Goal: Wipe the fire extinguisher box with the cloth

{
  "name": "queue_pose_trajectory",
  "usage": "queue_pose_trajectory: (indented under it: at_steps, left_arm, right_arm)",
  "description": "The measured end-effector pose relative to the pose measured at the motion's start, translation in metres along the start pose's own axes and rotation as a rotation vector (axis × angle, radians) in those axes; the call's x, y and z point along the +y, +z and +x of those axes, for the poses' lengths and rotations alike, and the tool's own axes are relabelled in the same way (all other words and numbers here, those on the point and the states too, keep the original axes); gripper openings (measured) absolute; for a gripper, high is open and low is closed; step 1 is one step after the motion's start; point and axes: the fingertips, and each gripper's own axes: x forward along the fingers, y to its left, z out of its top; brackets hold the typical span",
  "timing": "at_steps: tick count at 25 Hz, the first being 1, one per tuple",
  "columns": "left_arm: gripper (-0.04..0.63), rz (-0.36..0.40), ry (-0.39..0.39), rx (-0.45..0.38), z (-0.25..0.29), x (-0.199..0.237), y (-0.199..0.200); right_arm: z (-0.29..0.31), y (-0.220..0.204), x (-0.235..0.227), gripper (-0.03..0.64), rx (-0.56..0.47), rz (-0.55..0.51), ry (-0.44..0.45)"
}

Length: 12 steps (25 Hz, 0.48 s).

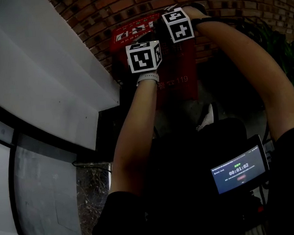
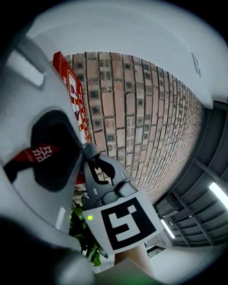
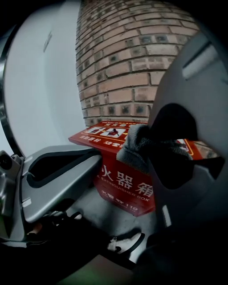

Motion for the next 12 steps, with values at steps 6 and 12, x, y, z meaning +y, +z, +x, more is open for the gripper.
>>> queue_pose_trajectory:
  at_steps: [6,12]
  left_arm:
    - [0.003,0.008,-0.038,0.005,0.019,-0.034,0.001]
    - [0.003,0.011,-0.078,-0.003,0.032,-0.064,0.005]
  right_arm:
    - [-0.009,-0.046,0.008,0.029,0.039,0.032,-0.008]
    - [-0.021,-0.081,0.013,0.029,0.081,0.045,-0.024]
